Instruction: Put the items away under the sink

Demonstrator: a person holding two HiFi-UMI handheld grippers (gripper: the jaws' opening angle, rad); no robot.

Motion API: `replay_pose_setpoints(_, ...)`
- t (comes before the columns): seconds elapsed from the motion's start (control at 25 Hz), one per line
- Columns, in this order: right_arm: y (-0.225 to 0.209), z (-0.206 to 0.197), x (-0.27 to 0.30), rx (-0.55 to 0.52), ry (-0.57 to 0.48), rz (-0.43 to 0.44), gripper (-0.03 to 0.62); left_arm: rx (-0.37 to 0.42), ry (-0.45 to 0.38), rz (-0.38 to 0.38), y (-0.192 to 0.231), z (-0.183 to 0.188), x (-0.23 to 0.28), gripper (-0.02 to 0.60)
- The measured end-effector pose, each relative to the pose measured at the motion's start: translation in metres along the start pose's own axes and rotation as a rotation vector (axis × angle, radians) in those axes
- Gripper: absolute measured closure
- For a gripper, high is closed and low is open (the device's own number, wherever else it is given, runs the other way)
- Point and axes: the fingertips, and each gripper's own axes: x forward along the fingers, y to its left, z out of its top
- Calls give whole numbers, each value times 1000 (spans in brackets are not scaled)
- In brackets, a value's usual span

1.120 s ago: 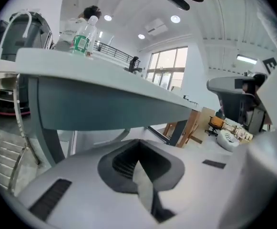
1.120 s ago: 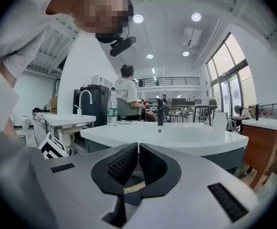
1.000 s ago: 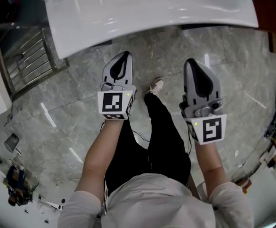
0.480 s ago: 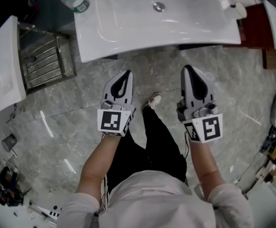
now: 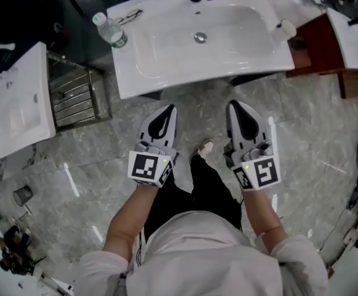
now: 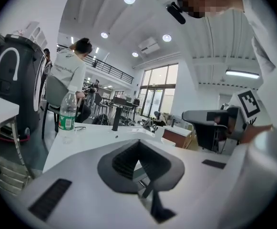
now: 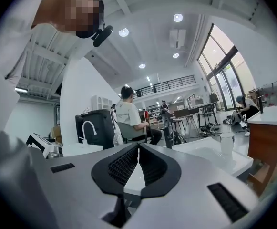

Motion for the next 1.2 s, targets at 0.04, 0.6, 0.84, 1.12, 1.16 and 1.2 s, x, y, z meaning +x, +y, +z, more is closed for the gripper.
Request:
replay_pose_setpoints(0.04,4,3,0,3,-3,12,557,10,-4,1,-2,6,-1,578)
replay_pose_setpoints(0.6,4,62,-2,-59,-47,75,557,79,-123,49,-20,92,-33,578)
replay_pose_setpoints(0.84,10,74,2,-76,-76,52,557,83,-156,46,-18,104,-32,578)
replay_pose_setpoints(1.12,15,83,-4,-93,-98,20,557,99,-173,8,-23,116,-35,578)
replay_pose_setpoints(1.16,13,86,-6,-91,-101,11,557,102,-177,7,-22,119,-38,580)
replay_pose_setpoints(1.2,11,88,-8,-84,-105,1,557,108,-180,5,-21,123,-41,580)
